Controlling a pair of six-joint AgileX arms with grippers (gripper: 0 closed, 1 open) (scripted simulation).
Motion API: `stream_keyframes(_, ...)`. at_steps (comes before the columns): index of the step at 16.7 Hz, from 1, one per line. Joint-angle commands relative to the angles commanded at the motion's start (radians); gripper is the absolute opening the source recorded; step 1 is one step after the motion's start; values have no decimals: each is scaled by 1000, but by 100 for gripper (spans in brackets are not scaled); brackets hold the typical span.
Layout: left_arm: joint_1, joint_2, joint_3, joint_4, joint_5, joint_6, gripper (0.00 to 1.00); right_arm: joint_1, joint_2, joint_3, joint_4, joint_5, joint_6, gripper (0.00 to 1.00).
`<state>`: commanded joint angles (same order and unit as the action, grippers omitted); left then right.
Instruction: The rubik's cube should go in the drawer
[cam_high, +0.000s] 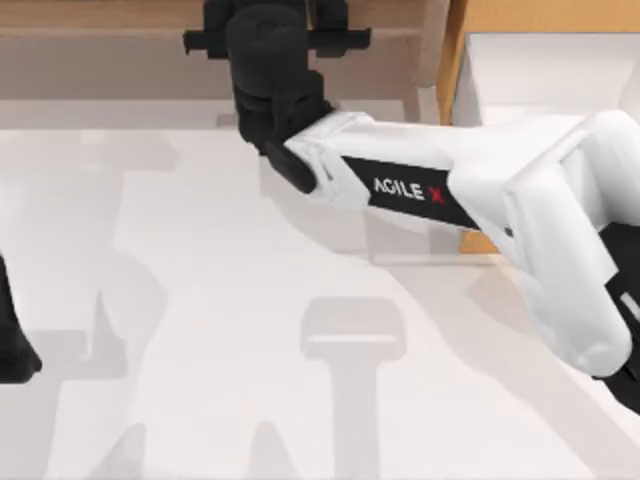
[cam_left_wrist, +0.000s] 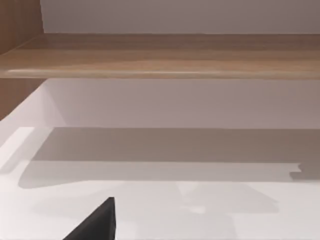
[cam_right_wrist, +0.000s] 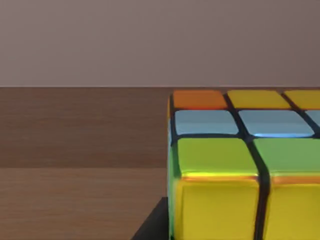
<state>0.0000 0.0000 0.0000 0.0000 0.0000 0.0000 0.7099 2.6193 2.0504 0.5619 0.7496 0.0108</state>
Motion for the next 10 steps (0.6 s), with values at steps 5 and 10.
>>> stream_keyframes(5, 0, 0, 0, 0, 0, 0, 100, 0, 0, 0, 0, 0, 0, 0)
stream_keyframes(10, 0, 0, 0, 0, 0, 0, 100, 19, -25, -13, 1, -8, -8, 0)
